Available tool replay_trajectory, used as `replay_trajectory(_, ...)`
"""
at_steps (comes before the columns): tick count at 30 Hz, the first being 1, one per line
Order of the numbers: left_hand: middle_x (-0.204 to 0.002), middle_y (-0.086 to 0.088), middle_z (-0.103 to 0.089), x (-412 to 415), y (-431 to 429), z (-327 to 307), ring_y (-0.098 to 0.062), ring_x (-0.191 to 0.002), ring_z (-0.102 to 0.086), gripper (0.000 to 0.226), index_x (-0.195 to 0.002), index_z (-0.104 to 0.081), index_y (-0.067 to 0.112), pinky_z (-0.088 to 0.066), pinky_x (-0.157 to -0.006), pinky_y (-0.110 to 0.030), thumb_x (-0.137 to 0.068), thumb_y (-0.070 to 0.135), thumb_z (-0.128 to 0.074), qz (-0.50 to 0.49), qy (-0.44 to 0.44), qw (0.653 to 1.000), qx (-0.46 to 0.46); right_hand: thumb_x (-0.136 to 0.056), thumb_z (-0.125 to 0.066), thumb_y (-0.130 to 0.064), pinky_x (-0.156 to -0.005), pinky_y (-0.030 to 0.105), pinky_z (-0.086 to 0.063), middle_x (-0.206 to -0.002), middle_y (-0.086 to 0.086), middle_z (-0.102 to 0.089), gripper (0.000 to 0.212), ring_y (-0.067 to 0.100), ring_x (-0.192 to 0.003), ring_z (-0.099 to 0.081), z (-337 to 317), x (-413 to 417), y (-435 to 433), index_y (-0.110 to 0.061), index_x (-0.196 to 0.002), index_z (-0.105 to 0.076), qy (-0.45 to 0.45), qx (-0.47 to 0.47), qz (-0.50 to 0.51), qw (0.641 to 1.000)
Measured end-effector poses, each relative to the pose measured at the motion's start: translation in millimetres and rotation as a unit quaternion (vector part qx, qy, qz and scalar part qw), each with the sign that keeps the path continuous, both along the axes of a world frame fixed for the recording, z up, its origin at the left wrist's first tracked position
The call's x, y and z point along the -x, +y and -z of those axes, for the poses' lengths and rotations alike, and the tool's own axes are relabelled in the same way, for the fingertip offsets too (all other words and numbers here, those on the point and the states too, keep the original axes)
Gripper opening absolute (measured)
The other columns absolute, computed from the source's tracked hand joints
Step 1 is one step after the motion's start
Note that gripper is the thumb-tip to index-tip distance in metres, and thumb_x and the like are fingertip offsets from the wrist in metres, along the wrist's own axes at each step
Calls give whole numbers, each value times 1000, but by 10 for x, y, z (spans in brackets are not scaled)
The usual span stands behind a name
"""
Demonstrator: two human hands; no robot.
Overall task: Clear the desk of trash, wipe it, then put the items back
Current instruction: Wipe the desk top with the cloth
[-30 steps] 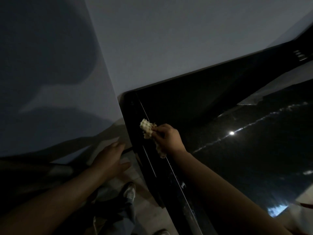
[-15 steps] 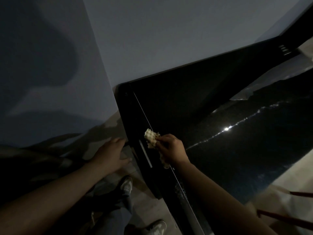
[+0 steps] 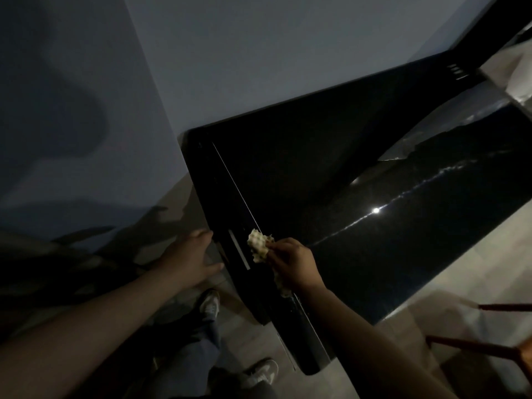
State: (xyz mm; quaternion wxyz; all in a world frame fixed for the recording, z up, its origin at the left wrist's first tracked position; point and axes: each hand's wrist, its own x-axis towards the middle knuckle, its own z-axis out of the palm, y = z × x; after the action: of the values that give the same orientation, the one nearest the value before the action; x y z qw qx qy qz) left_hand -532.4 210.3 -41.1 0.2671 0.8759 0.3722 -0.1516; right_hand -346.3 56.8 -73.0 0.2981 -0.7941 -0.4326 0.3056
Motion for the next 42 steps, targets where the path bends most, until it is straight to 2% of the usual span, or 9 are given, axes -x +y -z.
replay_trajectory(6,-157,-5,-21,30,-211,-15,-20,-143,-24,82,-150,-24,14,-25,-111,-27,-87,50,-61,2,8,1000,-4,-90,-64,-19,-91,31,-49,-113,5,-61,24,14,-101,-59,25,54,-298,-10,-111,-70,-11,-6,9,1000)
replay_trajectory(19,-154,-12,-29,40,-803,11,-23,-141,-30,84,-147,-31,7,-24,-114,-27,-83,47,-67,19,-8,1000,-7,-91,-62,-21,-92,26,-49,-117,1,-58,25,8,-103,-57,75,187,-1081,-15,-115,-68,-32,4,7,999)
replay_trajectory(24,-155,-9,-26,56,-1082,50,-22,-142,-26,86,-149,-28,11,-25,-115,-30,-83,51,-65,26,6,1000,0,-93,-60,-21,-85,8,-41,-117,0,-57,25,4,-99,-53,98,261,-1471,-15,-116,-67,-41,13,8,999)
replay_trajectory(28,-154,-9,-28,32,-1278,84,-23,-142,-28,85,-148,-30,11,-26,-114,-29,-82,51,-65,38,10,999,-15,-94,-59,-22,-85,12,-44,-116,-3,-56,24,4,-98,-54,149,291,-1781,-18,-116,-67,-45,20,10,999)
replay_trajectory(32,-154,-7,-29,10,-1451,82,-23,-140,-31,85,-148,-30,12,-30,-113,-33,-82,53,-64,55,17,998,-30,-94,-58,-21,-85,26,-51,-114,1,-58,23,10,-96,-58,148,307,-2015,-16,-115,-68,-42,33,9,999)
replay_trajectory(37,-154,-8,-28,-36,-1641,69,-23,-139,-33,84,-147,-30,11,-33,-112,-33,-82,50,-66,62,15,998,-19,-96,-54,-22,-80,12,-41,-114,1,-59,25,6,-96,-53,107,317,-2376,-17,-118,-65,-36,68,5,997)
replay_trajectory(40,-154,-9,-28,-85,-1721,59,-23,-139,-34,84,-148,-30,11,-33,-112,-32,-83,49,-66,65,12,998,-16,-96,-53,-29,-77,16,-46,-108,-3,-60,23,5,-92,-56,131,310,-2704,-23,-112,-69,-31,133,18,991)
replay_trajectory(42,-155,-9,-26,-121,-1751,42,-23,-140,-32,85,-149,-28,11,-32,-112,-31,-83,49,-66,71,17,997,-17,-96,-54,-26,-74,16,-48,-106,-5,-60,22,5,-89,-57,103,281,-2874,-23,-111,-69,-23,138,66,988)
